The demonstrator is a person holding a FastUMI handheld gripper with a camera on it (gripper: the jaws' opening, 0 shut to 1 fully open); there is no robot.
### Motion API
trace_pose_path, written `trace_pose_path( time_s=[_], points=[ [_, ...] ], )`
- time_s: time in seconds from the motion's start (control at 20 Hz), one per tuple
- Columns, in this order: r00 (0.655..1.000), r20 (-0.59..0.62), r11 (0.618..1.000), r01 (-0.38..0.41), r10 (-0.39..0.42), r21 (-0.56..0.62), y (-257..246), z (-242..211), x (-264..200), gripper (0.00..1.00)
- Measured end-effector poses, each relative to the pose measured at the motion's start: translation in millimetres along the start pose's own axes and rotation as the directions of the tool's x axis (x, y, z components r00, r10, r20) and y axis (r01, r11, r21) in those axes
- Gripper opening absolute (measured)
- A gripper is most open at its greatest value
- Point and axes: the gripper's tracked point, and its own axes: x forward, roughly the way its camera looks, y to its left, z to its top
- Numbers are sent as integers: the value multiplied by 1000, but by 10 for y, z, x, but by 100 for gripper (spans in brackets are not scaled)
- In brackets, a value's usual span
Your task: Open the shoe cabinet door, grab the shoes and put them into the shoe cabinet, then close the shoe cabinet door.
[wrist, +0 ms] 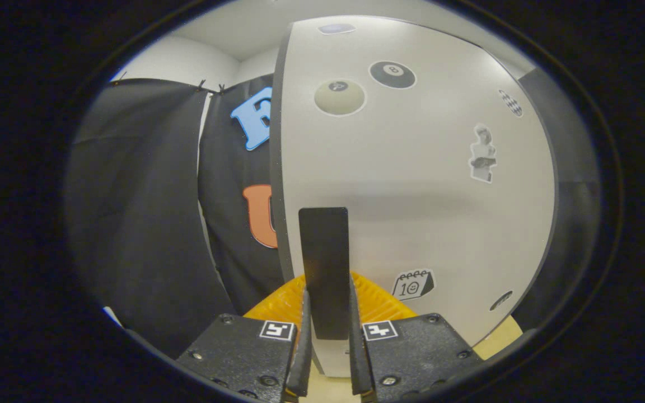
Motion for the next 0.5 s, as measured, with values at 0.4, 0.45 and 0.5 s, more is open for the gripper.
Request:
trace_pose_path(
  time_s=[0.4, 0.45, 0.5],
  points=[
    [997, -12, 996, -78, 78, -39, -2, -31, -438, 31],
    [996, -14, 995, -92, 91, -41, -27, -48, -476, 31],
    [994, -16, 993, -107, 106, -45, -54, -53, -521, 31]
  ],
)
